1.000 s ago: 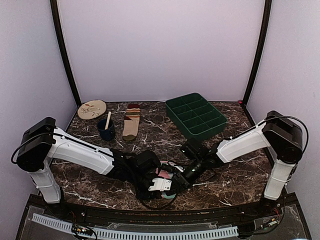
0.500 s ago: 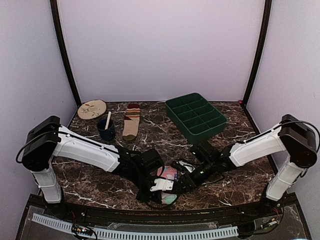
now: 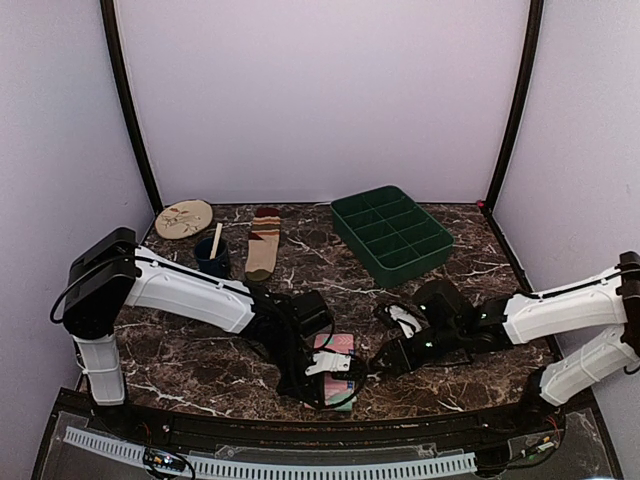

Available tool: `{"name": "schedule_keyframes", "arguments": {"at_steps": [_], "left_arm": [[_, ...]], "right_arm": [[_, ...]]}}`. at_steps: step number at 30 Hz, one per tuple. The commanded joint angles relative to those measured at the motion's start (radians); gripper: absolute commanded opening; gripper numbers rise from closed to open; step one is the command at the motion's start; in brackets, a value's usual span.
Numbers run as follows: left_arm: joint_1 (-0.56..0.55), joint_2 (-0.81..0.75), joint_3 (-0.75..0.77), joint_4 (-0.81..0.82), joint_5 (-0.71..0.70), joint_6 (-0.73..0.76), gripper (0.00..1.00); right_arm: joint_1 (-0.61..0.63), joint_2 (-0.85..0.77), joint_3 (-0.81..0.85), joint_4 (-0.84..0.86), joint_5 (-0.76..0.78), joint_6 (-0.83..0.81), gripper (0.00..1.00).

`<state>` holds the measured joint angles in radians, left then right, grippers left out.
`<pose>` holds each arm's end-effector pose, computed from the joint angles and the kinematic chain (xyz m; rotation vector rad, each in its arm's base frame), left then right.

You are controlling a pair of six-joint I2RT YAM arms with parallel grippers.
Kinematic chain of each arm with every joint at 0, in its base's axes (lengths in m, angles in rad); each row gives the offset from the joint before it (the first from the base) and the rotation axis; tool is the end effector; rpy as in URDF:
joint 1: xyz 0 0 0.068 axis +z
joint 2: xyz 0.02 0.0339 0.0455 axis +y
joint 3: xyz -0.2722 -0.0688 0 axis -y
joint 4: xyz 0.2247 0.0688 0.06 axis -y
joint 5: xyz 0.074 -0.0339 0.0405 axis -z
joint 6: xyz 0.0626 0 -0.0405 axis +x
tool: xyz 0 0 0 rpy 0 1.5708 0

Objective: Roll the socks
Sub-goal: Roll the sock at the center of the board.

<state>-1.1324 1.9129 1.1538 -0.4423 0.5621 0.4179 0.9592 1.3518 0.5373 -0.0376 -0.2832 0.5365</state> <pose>0.1232 -0.3414 0.1404 2.0982 1.9226 -0.9542 0.1275 0.2123 0.1560 -0.6920 2.5515 0.9503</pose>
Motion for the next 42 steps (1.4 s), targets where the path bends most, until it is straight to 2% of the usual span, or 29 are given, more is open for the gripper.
{"name": "schedule_keyframes", "arguments": {"at_steps": [1, 8, 15, 24, 30, 42], "left_arm": [[0.023, 0.072, 0.018, -0.128, 0.035, -0.016, 0.0], [0.054, 0.121, 0.054, -0.155, 0.117, -0.057, 0.0], [0.072, 0.144, 0.061, -0.152, 0.171, -0.076, 0.0], [0.083, 0.179, 0.099, -0.2, 0.252, -0.064, 0.0], [0.098, 0.185, 0.102, -0.204, 0.28, -0.065, 0.0], [0.107, 0.193, 0.113, -0.214, 0.319, -0.052, 0.0]], "right_arm": [[0.05, -0.139, -0.035, -0.06, 0.219, 0.001, 0.5], [0.231, -0.181, -0.018, -0.119, 0.433, -0.058, 0.47], [0.396, -0.074, 0.071, -0.146, 0.601, -0.14, 0.47], [0.569, 0.074, 0.182, -0.145, 0.682, -0.203, 0.47], [0.628, 0.151, 0.232, -0.151, 0.69, -0.227, 0.49], [0.635, 0.29, 0.332, -0.183, 0.69, -0.333, 0.54]]}}
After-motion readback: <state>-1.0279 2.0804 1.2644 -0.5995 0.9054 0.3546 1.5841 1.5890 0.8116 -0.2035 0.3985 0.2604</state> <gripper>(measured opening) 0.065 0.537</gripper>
